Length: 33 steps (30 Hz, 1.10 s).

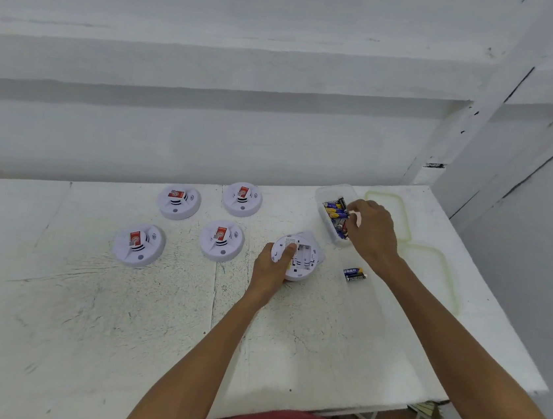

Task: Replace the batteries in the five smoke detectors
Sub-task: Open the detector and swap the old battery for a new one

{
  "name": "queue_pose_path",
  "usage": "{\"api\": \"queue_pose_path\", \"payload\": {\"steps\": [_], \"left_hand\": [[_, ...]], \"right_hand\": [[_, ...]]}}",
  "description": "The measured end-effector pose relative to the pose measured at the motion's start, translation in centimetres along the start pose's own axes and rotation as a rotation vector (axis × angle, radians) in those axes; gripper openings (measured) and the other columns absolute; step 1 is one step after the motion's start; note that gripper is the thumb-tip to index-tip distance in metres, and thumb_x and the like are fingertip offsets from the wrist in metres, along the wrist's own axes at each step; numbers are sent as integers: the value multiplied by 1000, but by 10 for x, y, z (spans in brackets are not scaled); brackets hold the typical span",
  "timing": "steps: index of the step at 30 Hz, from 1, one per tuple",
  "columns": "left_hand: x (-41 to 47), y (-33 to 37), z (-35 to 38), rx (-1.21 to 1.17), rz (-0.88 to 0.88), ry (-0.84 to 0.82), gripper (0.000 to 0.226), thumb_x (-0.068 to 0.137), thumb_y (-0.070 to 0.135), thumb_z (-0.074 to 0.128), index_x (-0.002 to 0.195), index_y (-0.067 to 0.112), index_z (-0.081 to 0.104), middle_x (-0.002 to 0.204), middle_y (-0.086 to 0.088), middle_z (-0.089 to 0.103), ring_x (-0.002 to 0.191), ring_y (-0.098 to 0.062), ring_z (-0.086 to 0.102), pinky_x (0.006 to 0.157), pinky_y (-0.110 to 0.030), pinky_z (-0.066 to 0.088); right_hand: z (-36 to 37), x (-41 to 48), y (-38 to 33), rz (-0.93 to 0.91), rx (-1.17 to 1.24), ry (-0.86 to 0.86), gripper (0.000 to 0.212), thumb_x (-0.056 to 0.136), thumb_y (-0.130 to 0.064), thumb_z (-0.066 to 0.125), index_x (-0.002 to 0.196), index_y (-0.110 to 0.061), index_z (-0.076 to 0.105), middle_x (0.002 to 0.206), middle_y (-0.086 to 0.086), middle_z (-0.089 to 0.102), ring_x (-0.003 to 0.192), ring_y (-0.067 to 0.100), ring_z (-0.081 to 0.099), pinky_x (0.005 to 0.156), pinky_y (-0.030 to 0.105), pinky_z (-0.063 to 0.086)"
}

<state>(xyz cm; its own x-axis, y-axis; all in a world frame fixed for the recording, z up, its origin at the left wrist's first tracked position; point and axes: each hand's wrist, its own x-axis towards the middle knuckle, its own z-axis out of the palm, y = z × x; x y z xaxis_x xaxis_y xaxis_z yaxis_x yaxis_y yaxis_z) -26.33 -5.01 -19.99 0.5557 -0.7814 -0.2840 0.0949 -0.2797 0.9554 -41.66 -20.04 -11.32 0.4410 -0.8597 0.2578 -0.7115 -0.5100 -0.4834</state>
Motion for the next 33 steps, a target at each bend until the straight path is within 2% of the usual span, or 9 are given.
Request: {"api": "queue_pose_path", "payload": {"steps": [3, 7, 10, 13, 16, 22, 27, 30, 33], "left_hand": [[-1, 0, 0, 8, 8, 2, 33, 102, 43, 62, 123, 17, 62, 106, 7, 66, 93, -3, 63, 69, -14, 47], [-2, 2, 0, 10, 14, 0, 26, 103, 42, 61, 118, 21, 60, 102, 13, 65, 91, 0, 61, 66, -11, 47], [-3, 3, -1, 15, 27, 1, 26, 103, 41, 61, 118, 21, 61, 102, 12, 65, 90, 1, 61, 64, -7, 47], [-4, 4, 0, 9, 19, 1, 25, 103, 41, 61, 118, 21, 61, 101, 13, 65, 90, 1, 62, 64, -8, 47], [-4, 5, 0, 9, 17, 4, 25, 103, 42, 61, 117, 21, 61, 101, 13, 65, 89, 1, 62, 65, -10, 47], [-4, 6, 0, 8, 11, 9, 27, 102, 44, 62, 117, 21, 62, 102, 11, 66, 91, -4, 63, 69, -16, 48], [-3, 4, -1, 4, 14, 9, 27, 102, 44, 62, 117, 22, 61, 103, 11, 66, 94, -7, 64, 73, -19, 50], [-3, 5, -1, 2, 17, 8, 27, 102, 44, 62, 118, 23, 60, 103, 13, 65, 93, -4, 64, 71, -18, 50], [-5, 5, -1, 1, 17, 5, 27, 102, 44, 62, 119, 23, 60, 103, 13, 66, 93, -3, 64, 70, -16, 49]], "right_hand": [[10, 20, 1, 48, -91, -109, 30, 100, -9, 47, 125, -1, 63, 113, 19, 66, 103, 36, 58, 81, 39, 47], [23, 35, 10, 148, -183, -408, 30, 101, -15, 42, 116, 2, 62, 103, 23, 65, 78, 33, 56, 60, 32, 45], [31, 37, 13, 141, -247, -496, 26, 99, -16, 45, 110, 0, 61, 103, 22, 63, 75, 29, 51, 60, 31, 41], [36, 40, 17, 148, -268, -473, 24, 92, -14, 55, 110, 0, 64, 102, 21, 65, 75, 27, 51, 63, 31, 45], [36, 40, 18, 184, -281, -462, 29, 88, -18, 62, 111, -1, 62, 106, 21, 62, 80, 27, 51, 67, 30, 40], [35, 37, 12, 242, -277, -412, 27, 81, -4, 68, 107, -2, 63, 106, 22, 62, 93, 34, 62, 64, 29, 43], [30, 36, 11, 123, -231, -304, 17, 89, -12, 61, 96, 1, 67, 87, 22, 64, 69, 32, 56, 56, 32, 44], [24, 38, 12, 104, -184, -236, 30, 99, -22, 56, 86, 0, 71, 79, 20, 68, 70, 32, 60, 67, 34, 46], [24, 37, 12, 102, -257, -251, 42, 107, -33, 42, 94, 0, 66, 83, 17, 62, 74, 31, 49, 78, 36, 35]]}}
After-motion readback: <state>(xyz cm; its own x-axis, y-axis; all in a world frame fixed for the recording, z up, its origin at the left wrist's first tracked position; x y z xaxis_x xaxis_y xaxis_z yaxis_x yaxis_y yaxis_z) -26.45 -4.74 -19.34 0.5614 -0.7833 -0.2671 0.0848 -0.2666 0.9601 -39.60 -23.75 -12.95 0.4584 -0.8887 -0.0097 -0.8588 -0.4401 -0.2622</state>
